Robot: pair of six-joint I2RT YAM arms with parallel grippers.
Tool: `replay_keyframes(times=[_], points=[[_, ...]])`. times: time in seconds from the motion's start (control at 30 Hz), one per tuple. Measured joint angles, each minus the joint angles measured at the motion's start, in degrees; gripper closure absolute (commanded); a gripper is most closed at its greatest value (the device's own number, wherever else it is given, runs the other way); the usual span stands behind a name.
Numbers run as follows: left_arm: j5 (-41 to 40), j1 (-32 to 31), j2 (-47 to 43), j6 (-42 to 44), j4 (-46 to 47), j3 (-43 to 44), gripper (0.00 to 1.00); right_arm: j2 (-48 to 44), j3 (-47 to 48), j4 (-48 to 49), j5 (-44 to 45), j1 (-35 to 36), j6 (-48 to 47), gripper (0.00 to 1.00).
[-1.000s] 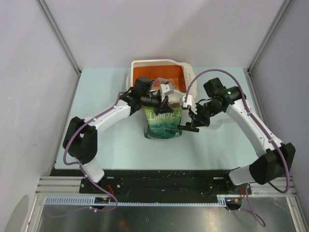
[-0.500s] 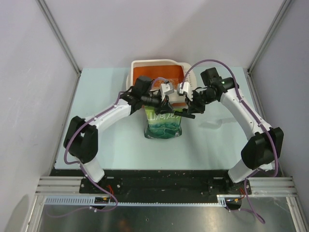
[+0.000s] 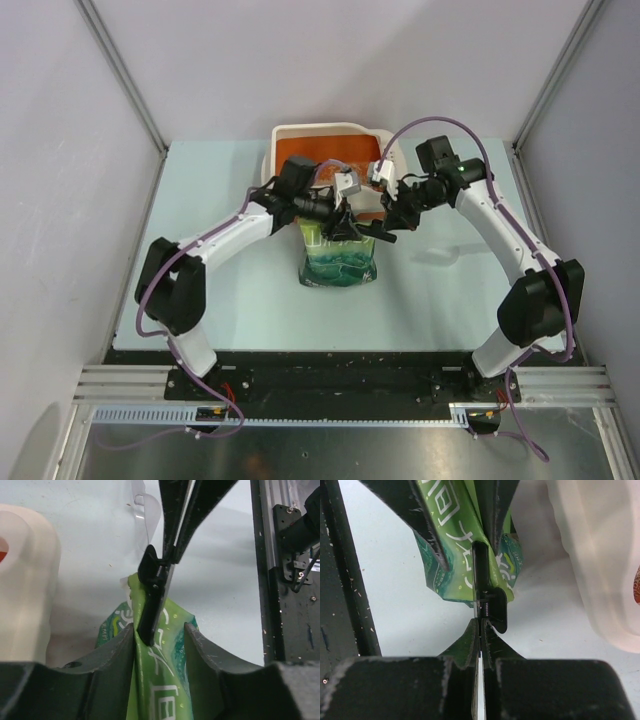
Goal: Fill the litter box with clean litter
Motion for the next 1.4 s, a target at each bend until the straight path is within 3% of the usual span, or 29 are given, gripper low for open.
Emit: replay_keyframes(times=[0.17,0.27,0.33,0.37,0.47,0.67,0.93,1.27,1.4], points=[[0.09,0.04,1.95,0.42,-0.50,1.95,0.92,-0.22,-0.28,0.13,-0.28,0.35,0.50,1.00],[0.83,0.04,2.45,0.48,-0.83,2.34,1.00,-0.28,-0.81,1.14,-0.13,0.20,0.68,0.99],[0.83,0.04,2.47,0.46,-0.83,2.36,1.00,-0.31,-1.16,1.60,-0.48,-0.22,1.53,0.75],[0.87,0.04,2.47,0.46,-0.87,2.36,1.00,-0.31,-1.22,1.79,-0.74,-0.50,2.82,0.52],[0.94,-0.09,2.47,0.83,-0.94,2.36,1.00,-0.28,-1.20,3.13,-4.39,-3.15,7.21,0.29],[1.16,-0.28,2.47,2.12,-1.20,2.36,1.00,-0.28,-0.15,1.57,-12.15,-10.93,6.27,0.27],[1.22,-0.57,2.40,4.11,-1.62,2.36,1.00,-0.17,-0.72,-4.35,-12.02,-3.78,-7.28,0.31],[1.20,-0.94,2.40,5.33,-2.03,2.38,1.00,3.67,-0.87,-3.15,-11.39,-3.39,-9.25,0.39],[1.16,-0.96,2.40,5.35,-2.23,2.51,1.00,3.69,-0.87,-3.10,-11.13,-3.43,-9.31,0.48]])
